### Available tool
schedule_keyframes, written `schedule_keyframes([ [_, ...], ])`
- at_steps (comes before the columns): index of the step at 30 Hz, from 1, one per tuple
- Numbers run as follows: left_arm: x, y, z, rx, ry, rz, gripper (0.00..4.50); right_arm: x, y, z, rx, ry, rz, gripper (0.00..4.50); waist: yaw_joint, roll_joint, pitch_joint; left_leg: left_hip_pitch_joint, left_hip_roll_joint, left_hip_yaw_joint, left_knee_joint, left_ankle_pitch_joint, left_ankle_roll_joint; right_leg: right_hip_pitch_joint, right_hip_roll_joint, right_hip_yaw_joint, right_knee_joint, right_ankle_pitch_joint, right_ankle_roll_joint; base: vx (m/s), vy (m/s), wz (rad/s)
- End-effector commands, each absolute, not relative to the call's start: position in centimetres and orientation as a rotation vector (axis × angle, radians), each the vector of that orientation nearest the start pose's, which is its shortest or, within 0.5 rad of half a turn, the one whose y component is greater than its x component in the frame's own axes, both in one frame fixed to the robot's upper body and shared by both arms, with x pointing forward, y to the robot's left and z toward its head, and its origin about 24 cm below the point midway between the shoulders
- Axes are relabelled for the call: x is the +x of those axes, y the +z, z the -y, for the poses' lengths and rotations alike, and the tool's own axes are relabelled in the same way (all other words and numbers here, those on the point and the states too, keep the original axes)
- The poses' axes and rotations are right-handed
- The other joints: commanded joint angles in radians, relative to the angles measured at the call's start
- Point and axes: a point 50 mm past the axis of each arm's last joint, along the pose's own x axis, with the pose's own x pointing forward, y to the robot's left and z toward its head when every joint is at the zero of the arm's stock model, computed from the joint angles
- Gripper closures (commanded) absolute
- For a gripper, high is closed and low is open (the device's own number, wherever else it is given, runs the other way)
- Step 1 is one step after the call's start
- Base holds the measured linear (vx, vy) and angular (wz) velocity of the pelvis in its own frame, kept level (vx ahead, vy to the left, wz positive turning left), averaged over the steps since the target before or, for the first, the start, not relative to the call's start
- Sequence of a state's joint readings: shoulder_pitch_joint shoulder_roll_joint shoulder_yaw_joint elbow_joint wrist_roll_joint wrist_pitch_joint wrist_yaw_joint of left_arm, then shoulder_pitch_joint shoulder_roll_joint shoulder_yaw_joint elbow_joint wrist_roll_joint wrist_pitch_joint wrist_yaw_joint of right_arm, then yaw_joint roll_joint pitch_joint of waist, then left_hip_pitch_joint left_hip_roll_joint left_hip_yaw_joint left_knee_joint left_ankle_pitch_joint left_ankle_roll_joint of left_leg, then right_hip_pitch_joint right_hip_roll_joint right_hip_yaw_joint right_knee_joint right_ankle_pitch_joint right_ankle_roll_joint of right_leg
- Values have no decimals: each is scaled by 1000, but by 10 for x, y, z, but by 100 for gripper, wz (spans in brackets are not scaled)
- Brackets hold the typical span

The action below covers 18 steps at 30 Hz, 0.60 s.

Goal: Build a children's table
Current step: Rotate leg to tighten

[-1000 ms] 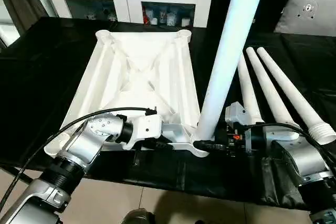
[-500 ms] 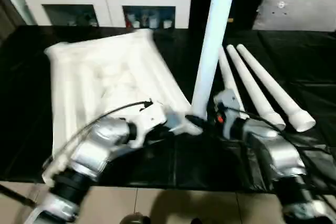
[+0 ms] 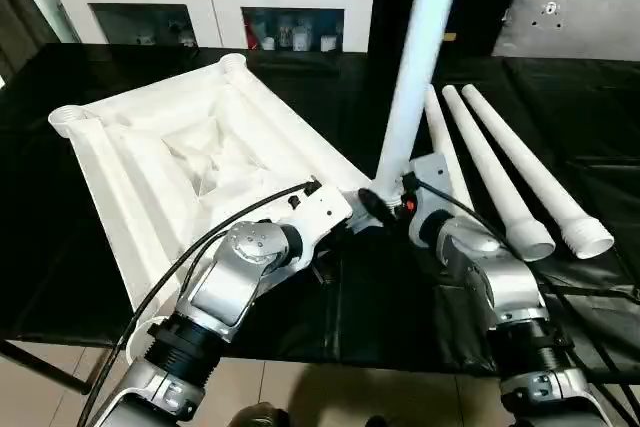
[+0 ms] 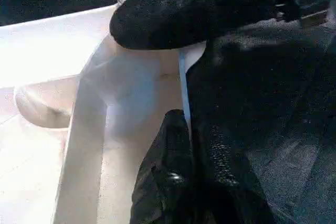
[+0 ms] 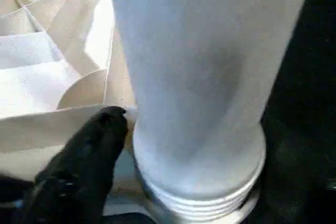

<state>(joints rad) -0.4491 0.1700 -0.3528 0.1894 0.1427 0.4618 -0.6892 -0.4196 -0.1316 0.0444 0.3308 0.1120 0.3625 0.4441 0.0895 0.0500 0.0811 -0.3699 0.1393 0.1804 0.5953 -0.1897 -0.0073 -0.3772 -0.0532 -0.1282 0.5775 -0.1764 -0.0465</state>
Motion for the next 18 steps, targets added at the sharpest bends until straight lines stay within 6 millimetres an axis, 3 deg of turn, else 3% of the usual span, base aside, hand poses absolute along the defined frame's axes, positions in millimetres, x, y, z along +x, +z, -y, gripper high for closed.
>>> schedule_keyframes([
  [1, 301, 70, -62, 482, -1005, -294, 450, 311, 44, 122, -1, 605, -315, 25, 0, -1, -55, 13, 110, -57, -75, -224, 57, 41, -137, 86, -89, -332, -106, 0, 0, 0],
  [3, 301, 68, -67, 502, -1017, -301, 450, 309, 47, 127, -11, 620, -300, 13, 1, -1, -56, 15, 111, -56, -76, -226, 60, 38, -136, 88, -89, -330, -101, 0, 0, 0],
  [4, 301, 68, -69, 516, -1027, -302, 450, 307, 48, 129, -16, 626, -294, 6, 1, 5, -57, 12, 113, -59, -77, -224, 61, 41, -136, 86, -86, -315, -103, 0, 0, 0],
  [9, 302, 67, -76, 545, -1054, -306, 450, 301, 53, 140, -37, 672, -270, 6, 0, 0, -54, 11, 111, -58, -77, -239, 62, 41, -138, 86, -89, -335, -109, 0, 0, 0],
  [10, 304, 67, -80, 554, -1052, -307, 450, 299, 57, 147, -36, 672, -253, 6, 0, -6, -54, 11, 113, -57, -78, -234, 64, 40, -138, 87, -90, -336, -107, 0, 0, 0],
  [12, 307, 68, -83, 564, -1048, -306, 450, 297, 61, 155, -35, 666, -243, 6, 4, -2, -57, 11, 113, -57, -76, -218, 70, 40, -138, 87, -86, -315, -106, 0, 0, 0],
  [14, 310, 68, -87, 571, -1044, -302, 450, 293, 68, 166, -16, 658, -229, 6, 2, -7, -56, 9, 112, -56, -75, -206, 80, 40, -137, 88, -86, -302, -109, 0, 0, 0],
  [18, 314, 68, -84, 561, -1040, -283, 450, 282, 76, 173, 7, 658, -221, 6, 1, -7, -53, 9, 108, -55, -75, -215, 83, 40, -138, 85, -93, -357, -99, 0, 0, 0],
])
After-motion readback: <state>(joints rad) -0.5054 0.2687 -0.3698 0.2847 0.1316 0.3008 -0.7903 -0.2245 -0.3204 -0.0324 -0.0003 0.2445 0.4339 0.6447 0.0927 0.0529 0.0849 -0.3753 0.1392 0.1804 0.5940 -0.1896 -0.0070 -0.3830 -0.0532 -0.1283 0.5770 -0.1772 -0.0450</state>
